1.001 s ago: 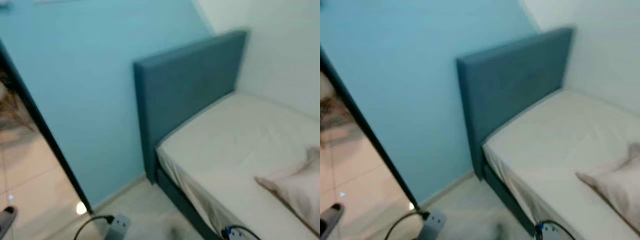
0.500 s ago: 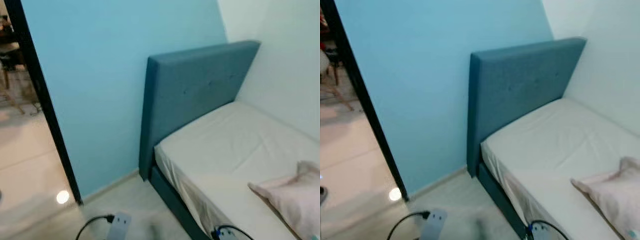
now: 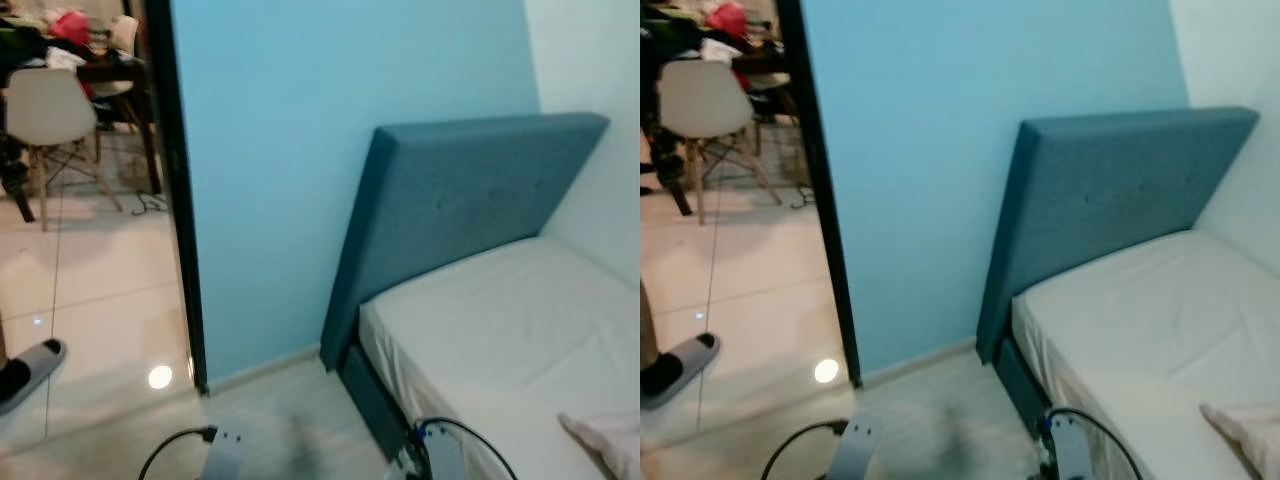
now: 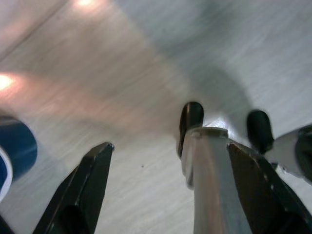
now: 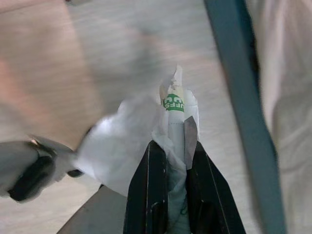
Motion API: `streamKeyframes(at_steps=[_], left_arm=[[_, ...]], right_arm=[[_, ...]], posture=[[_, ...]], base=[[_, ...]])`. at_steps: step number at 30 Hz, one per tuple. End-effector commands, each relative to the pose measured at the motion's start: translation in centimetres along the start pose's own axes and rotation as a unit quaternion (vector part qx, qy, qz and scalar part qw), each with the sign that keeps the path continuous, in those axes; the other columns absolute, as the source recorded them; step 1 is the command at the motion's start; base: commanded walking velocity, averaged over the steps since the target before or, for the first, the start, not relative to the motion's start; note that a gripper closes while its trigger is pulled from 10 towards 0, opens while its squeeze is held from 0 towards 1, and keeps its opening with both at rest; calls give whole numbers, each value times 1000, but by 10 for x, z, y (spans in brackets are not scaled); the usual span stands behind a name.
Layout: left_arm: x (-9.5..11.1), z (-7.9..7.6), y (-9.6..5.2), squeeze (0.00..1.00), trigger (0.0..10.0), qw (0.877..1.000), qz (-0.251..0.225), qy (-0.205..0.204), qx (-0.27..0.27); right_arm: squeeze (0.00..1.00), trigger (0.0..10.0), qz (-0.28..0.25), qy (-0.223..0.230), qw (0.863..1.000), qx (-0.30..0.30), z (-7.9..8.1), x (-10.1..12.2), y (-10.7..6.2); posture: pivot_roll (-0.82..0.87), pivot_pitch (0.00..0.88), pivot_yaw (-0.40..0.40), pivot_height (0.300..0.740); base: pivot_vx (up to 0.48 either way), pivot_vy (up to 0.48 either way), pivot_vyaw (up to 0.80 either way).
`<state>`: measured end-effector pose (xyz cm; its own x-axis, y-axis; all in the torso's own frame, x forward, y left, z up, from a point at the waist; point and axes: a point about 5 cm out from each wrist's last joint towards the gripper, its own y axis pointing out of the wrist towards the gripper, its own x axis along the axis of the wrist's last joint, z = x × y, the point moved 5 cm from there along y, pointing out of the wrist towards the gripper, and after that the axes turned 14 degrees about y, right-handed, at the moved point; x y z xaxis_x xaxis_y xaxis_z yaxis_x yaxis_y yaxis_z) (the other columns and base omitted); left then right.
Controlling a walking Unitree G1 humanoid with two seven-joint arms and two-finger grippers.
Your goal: Clean up the room
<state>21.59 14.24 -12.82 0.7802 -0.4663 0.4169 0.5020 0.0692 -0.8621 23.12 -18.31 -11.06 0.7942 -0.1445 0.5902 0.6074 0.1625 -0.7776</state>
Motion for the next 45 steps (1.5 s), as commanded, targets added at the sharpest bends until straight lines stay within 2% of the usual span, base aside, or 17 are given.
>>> streamKeyframes(at_steps=[1, 6, 14, 18, 35, 42, 45], left_arm=[[4, -6, 0, 0, 10000, 1000, -8, 10, -9], [12, -16, -1, 0, 10000, 1000, -16, 12, -24], [6, -6, 0, 0, 10000, 1000, -10, 1, -18], [5, -5, 0, 0, 10000, 1000, -8, -6, -14], [6, -4, 0, 0, 10000, 1000, -9, 9, -15], [5, -5, 0, 0, 10000, 1000, -9, 11, -15], [6, -6, 0, 0, 10000, 1000, -9, 11, -17]], right_arm=[[0, 10000, -4, 10, 1000, -9, -6, 2, -2], [0, 10000, -33, 10, 999, 4, 1, 25, 2], [0, 10000, -45, -1, 999, 20, 12, 37, 5], [0, 10000, -46, -3, 999, 24, 14, 39, 6], [0, 10000, -48, -18, 998, 44, 20, 44, 6], [0, 10000, -42, -24, 998, 41, 17, 42, 6], [0, 10000, -29, -20, 999, 14, 7, 31, 4]], posture=[[3, 0, -123, 740], [3, 0, -114, 740], [14, 0, -109, 740], [14, 0, -109, 740], [22, 0, -98, 740], [20, 0, -98, 740], [16, 0, -101, 740]], base=[[0, 0, 506], [0, 0, 508], [0, -305, 506], [0, 0, 511], [0, 0, 510], [0, 0, 510], [0, 0, 517]])
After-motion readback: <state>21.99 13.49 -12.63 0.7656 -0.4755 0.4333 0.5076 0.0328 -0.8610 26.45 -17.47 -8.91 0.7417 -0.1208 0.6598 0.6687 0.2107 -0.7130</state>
